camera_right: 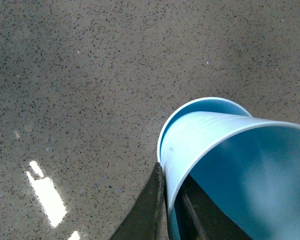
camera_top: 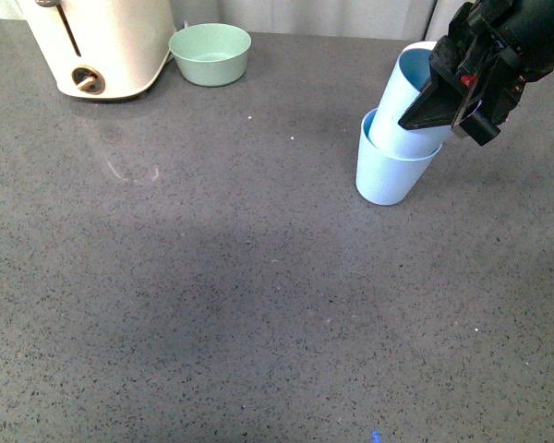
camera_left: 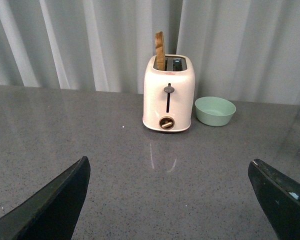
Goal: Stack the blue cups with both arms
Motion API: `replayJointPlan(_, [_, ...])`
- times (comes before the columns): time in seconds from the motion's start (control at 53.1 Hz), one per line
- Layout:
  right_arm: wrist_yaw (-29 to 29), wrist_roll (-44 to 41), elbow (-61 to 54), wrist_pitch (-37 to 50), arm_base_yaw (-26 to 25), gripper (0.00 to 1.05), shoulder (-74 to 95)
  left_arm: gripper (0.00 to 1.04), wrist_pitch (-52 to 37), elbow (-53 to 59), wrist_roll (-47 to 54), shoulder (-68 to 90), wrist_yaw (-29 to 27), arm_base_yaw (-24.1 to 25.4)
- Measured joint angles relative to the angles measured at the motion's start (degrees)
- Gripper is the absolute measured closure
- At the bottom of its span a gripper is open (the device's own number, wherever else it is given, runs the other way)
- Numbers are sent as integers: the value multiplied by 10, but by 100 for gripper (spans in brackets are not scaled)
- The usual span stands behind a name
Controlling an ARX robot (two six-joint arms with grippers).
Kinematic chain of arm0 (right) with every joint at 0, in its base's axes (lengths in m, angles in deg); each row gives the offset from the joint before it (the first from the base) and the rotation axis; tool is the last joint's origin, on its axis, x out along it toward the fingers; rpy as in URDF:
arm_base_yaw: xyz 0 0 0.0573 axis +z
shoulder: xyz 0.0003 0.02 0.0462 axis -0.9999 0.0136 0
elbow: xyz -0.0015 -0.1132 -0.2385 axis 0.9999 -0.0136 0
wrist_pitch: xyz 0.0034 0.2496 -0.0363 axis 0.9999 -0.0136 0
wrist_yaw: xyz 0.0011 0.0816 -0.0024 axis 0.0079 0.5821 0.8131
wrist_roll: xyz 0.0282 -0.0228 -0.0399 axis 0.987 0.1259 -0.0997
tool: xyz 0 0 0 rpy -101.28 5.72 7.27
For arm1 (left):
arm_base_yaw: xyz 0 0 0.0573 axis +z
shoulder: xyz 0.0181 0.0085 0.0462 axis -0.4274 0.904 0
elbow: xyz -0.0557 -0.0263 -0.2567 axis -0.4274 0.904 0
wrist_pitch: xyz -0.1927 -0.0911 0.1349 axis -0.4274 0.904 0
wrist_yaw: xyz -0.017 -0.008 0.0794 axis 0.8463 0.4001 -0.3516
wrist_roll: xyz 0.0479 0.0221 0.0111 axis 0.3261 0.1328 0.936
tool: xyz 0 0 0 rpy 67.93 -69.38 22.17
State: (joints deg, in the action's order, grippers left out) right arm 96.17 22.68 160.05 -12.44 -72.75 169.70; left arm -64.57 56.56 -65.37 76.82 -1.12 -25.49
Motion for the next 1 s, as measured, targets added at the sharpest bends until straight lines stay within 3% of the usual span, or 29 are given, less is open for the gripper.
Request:
replayJointPlan(0.094, [-1, 2, 0, 2, 0, 83, 2, 9, 0, 0, 0, 0, 0, 0])
replayJointPlan(0.226, [-1, 5, 0, 5, 0, 57, 2, 9, 0, 0, 0, 0, 0, 0])
replayJointPlan(0.395, [6, 19, 0, 10, -7, 36, -2, 9, 0, 0, 0, 0, 0, 0])
replayJointPlan(0.546, [52, 67, -12, 56, -43, 9, -59, 9, 0, 0, 0, 0, 0, 0])
replayJointPlan(0.715, [89, 158, -85, 152, -95, 9, -178, 9, 0, 0, 0, 0, 0, 0])
replayJointPlan(0.828, [77, 257, -202, 249, -139, 9, -302, 9, 0, 0, 0, 0, 0, 0])
replayJointPlan(0.941, [74, 294, -239, 261, -150, 9, -347, 9, 0, 0, 0, 0, 0, 0])
replayJointPlan(0.96, [65, 302, -242, 267, -149, 9, -348, 9, 0, 0, 0, 0, 0, 0])
replayJointPlan(0.998, [-35, 338, -279, 363, -135, 17, -355, 9, 0, 0, 0, 0, 0, 0])
